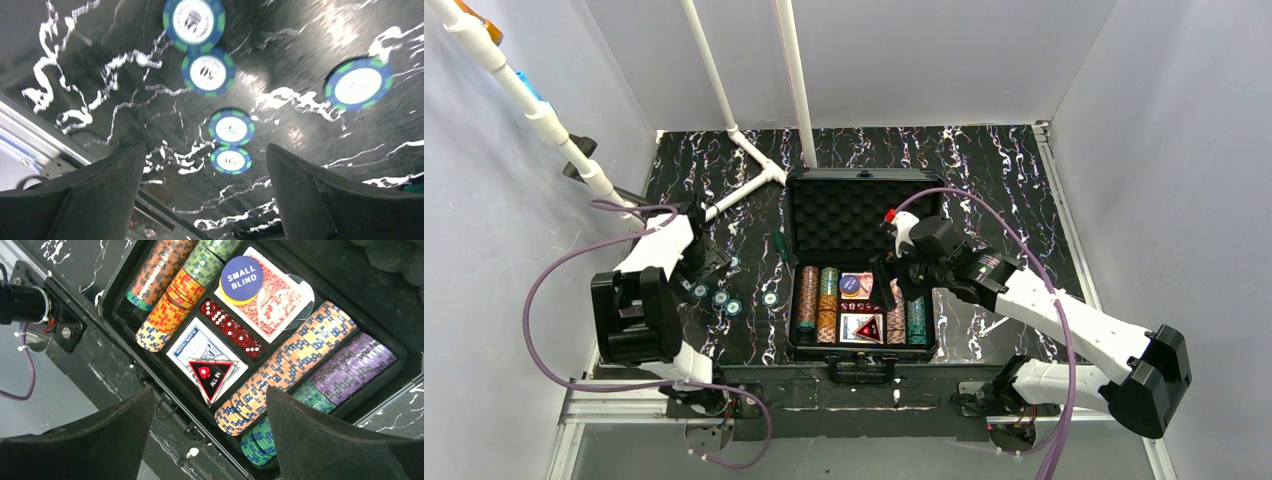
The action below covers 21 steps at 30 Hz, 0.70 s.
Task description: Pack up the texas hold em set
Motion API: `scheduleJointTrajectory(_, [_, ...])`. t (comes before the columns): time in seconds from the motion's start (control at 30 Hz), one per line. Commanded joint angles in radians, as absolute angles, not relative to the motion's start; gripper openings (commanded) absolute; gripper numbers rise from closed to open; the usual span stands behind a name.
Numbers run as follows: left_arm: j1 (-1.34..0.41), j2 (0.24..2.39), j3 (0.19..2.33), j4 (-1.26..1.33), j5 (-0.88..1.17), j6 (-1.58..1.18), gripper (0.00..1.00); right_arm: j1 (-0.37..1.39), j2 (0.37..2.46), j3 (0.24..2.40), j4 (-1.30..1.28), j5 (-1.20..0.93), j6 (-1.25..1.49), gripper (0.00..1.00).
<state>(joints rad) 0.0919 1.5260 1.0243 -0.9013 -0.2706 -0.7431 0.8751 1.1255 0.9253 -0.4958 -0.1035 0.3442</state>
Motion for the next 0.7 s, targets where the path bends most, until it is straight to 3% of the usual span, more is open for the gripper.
scheduleJointTrajectory(0.0, [0.119,1.578,1.100,-0.846,-0.377,-0.612,0.91,0.886,1.111,0.935,-0.493,-0.153,0.319,0.88])
scheduleJointTrajectory(0.53, [0.303,1.607,0.984,-0.542,-0.249,-0.610,0.85,0.867,1.000,0.965,-0.576,-0.126,0.314,0.89])
scheduleJointTrajectory(0.67, [0.323,1.632,0.959,-0.524,-0.241,-0.619,0.78,0.866,0.988,0.957,-0.581,-0.094,0.324,0.89])
